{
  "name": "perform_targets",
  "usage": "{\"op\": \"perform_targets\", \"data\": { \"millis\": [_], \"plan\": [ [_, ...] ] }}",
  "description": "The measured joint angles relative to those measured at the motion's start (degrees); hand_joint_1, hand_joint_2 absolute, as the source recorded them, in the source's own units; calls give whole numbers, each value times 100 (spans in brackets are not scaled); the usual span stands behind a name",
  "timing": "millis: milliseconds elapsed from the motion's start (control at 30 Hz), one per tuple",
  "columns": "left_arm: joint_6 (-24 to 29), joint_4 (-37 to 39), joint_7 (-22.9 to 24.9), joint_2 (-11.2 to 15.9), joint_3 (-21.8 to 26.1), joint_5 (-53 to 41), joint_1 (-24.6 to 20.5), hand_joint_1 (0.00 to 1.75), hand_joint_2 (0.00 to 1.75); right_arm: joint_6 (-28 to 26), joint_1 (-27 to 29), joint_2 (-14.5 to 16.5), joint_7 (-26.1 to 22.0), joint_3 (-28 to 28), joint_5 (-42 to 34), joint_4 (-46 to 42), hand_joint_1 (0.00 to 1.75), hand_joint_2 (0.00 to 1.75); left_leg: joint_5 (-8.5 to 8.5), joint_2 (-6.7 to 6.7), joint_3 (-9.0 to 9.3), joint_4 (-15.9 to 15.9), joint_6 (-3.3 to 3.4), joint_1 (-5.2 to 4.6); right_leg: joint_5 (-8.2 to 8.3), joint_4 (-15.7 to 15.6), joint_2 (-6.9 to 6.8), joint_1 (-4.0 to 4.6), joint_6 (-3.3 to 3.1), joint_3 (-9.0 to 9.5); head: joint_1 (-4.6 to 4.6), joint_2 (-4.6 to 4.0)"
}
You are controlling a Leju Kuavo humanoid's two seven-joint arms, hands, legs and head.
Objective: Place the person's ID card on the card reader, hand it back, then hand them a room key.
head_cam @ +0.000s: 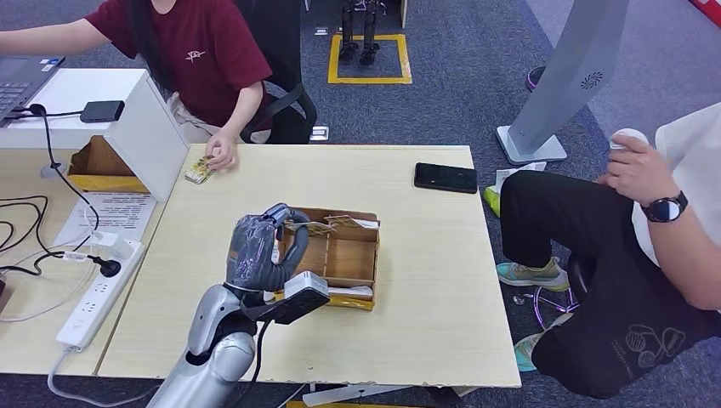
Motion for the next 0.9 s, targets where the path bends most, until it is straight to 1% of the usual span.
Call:
{"op": "perform_targets", "data": {
  "millis": [700, 767, 900],
  "plan": [
    [82, -88, 63, 56, 151, -23, -14, 175, 175, 0, 27, -2, 21, -7, -28, 0, 0, 175, 0, 0, 0, 0, 0, 0, 0, 0, 0, 0, 0, 0, -1, 0],
    [166, -86, 264, 60, 177, -261, -32, 175, 175, 0, 27, -2, 24, -8, -28, 0, 0, 175, 0, 0, 0, 0, 0, 0, 0, 0, 0, 0, 0, 0, -1, 0],
    [400, 71, 945, 97, 442, -972, -247, 175, 175, -3, 29, -2, 24, -8, -42, 0, 0, 175, 2, 0, 1, 0, -2, 1, 2, 1, 0, 1, -3, 0, -1, 0]
  ]
}}
